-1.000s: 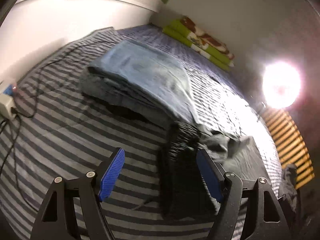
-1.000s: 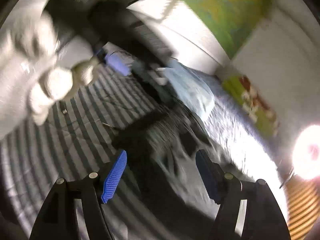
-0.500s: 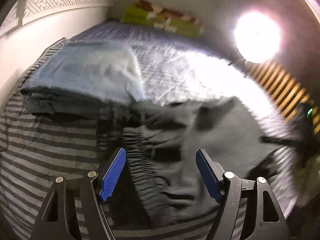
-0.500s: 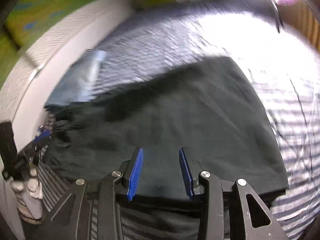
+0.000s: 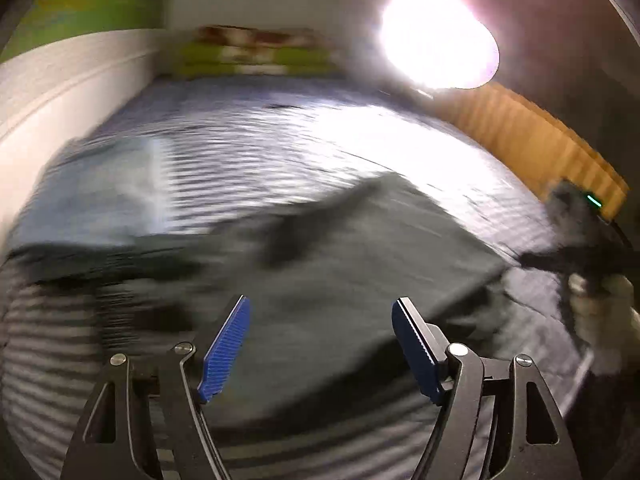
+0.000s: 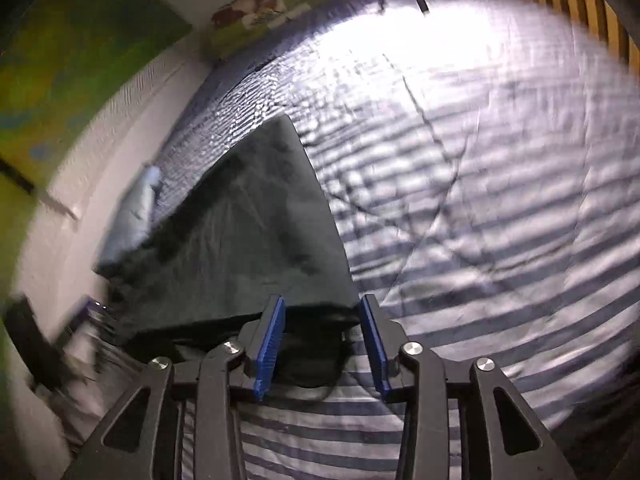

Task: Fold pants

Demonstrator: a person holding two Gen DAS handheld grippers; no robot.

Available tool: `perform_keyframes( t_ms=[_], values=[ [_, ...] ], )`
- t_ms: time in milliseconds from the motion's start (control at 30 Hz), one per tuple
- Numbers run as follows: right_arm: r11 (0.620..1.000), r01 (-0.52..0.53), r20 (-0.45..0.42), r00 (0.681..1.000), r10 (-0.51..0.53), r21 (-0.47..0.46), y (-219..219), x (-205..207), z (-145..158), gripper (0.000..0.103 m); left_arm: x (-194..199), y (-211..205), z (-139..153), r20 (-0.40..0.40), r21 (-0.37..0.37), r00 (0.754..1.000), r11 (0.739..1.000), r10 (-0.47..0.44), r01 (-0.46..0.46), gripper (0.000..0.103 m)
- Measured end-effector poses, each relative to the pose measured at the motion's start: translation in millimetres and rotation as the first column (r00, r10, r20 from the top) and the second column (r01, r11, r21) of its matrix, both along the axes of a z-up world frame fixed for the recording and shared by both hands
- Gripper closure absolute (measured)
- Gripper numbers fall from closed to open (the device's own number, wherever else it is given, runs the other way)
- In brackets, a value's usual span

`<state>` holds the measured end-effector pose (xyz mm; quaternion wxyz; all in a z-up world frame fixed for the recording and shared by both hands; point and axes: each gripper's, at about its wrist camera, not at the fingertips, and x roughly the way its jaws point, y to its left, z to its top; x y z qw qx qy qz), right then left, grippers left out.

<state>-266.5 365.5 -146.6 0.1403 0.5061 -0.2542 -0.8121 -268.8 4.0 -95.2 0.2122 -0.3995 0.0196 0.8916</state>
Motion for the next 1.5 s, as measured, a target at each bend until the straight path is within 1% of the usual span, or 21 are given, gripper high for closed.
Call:
perform_keyframes(
  t_ms=[100, 167, 233, 300, 367, 433, 467, 500, 700, 800, 867, 967, 1033, 1100, 1200, 1300, 1367, 1400, 1433, 1467, 1500],
  values=[
    [0.99, 0.031, 0.048, 0.999, -0.024, -0.139, 14.2, -17.6, -25.6, 0.062, 1.5, 70.9, -3.9, 0.024, -0.03, 0.995, 0.994, -0.102, 0.102, 0.02],
    [0.984, 0.035, 0.063, 0.998, -0.024, -0.173, 18.5, -25.5, -34.1, 0.062, 1.6, 125.0, -9.7, 0.052, -0.049, 0.979, 0.979, -0.197, 0.2, 0.019],
    [0.966, 0.009, 0.089, 0.996, 0.014, -0.257, 20.1, -33.2, -44.8, 0.062, -0.4, 168.0, -18.0, 0.07, -0.097, 0.963, 0.959, -0.26, 0.266, 0.017],
    [0.961, -0.025, 0.121, 0.991, 0.061, -0.277, 14.8, -38.6, -50.5, 0.062, -0.6, 200.5, -27.9, 0.077, -0.15, 0.953, 0.941, -0.293, 0.302, 0.017],
    [0.964, -0.043, 0.129, 0.988, 0.079, -0.263, 9.9, -40.8, -50.9, 0.07, 1.0, 230.7, -39.7, 0.067, -0.205, 0.943, 0.921, -0.326, 0.333, 0.017],
    [0.954, -0.057, 0.155, 0.982, 0.107, -0.295, 7.4, -42.1, -51.1, 0.087, 2.6, 251.9, -52.1, 0.07, -0.243, 0.936, 0.904, -0.345, 0.351, 0.017],
    [0.945, -0.058, 0.161, 0.98, 0.115, -0.322, 9.7, -42.5, -49.0, 0.09, 2.9, 259.5, -56.6, 0.07, -0.258, 0.934, 0.898, -0.35, 0.356, 0.017],
    [0.933, -0.06, 0.158, 0.98, 0.123, -0.354, 10.2, -43.9, -46.2, 0.093, 4.7, 264.3, -60.2, 0.062, -0.277, 0.933, 0.892, -0.355, 0.358, 0.017],
    [0.886, -0.046, 0.155, 0.979, 0.132, -0.461, 18.9, -52.3, -32.9, 0.096, 7.1, 291.2, -74.7, -0.035, -0.401, 0.932, 0.86, -0.36, 0.317, 0.017],
    [0.876, -0.043, 0.169, 0.976, 0.141, -0.481, 19.5, -53.8, -33.8, 0.096, 0.7, 296.8, -78.3, -0.081, -0.408, 0.94, 0.872, -0.331, 0.272, 0.017],
    [0.882, -0.044, 0.183, 0.972, 0.146, -0.47, 18.7, -54.1, -35.1, 0.096, -3.6, 298.0, -78.5, -0.095, -0.402, 0.949, 0.884, -0.301, 0.24, 0.018],
    [0.896, -0.028, 0.219, 0.966, 0.138, -0.443, 19.8, -52.7, -43.1, 0.096, 1.6, 297.4, -74.3, -0.141, -0.428, 0.953, 0.885, -0.268, 0.186, 0.018],
    [0.903, -0.008, 0.24, 0.963, 0.123, -0.43, 20.8, -52.8, -49.1, 0.097, 14.7, 292.8, -66.2, -0.212, -0.432, 0.938, 0.887, -0.276, 0.163, 0.018],
    [0.901, -0.009, 0.242, 0.962, 0.126, -0.434, 20.4, -52.9, -49.5, 0.097, 25.2, 291.5, -64.8, -0.257, -0.458, 0.915, 0.873, -0.312, 0.169, 0.016],
    [0.897, -0.028, 0.226, 0.964, 0.141, -0.442, 18.3, -51.8, -43.8, 0.097, 16.0, 295.7, -73.5, -0.227, -0.489, 0.91, 0.849, -0.346, 0.201, 0.014],
    [0.903, -0.035, 0.227, 0.963, 0.145, -0.428, 18.2, -50.7, -41.4, 0.097, 9.9, 296.2, -73.8, -0.226, -0.475, 0.911, 0.855, -0.345, 0.207, 0.014],
    [0.893, -0.034, 0.229, 0.961, 0.152, -0.448, 19.4, -50.3, -43.4, 0.097, 5.8, 298.9, -74.4, -0.219, -0.467, 0.907, 0.855, -0.36, 0.226, 0.015],
    [0.888, -0.038, 0.227, 0.961, 0.158, -0.458, 19.8, -50.4, -43.4, 0.097, 2.8, 300.2, -76.2, -0.212, -0.464, 0.906, 0.853, -0.368, 0.238, 0.016],
    [0.887, -0.041, 0.224, 0.961, 0.161, -0.46, 20.4, -50.0, -43.0, 0.097, -0.1, 300.6, -79.0, -0.203, -0.461, 0.906, 0.853, -0.37, 0.245, 0.027],
    [0.886, -0.051, 0.218, 0.961, 0.169, -0.461, 20.7, -49.5, -41.7, 0.097, -4.4, 300.1, -81.0, -0.189, -0.451, 0.909, 0.855, -0.372, 0.256, 0.048],
    [0.886, -0.063, 0.209, 0.962, 0.177, -0.459, 20.0, -50.0, -39.1, 0.097, -7.0, 299.3, -82.0, -0.165, -0.431, 0.913, 0.86, -0.372, 0.273, 0.06]
  ],
)
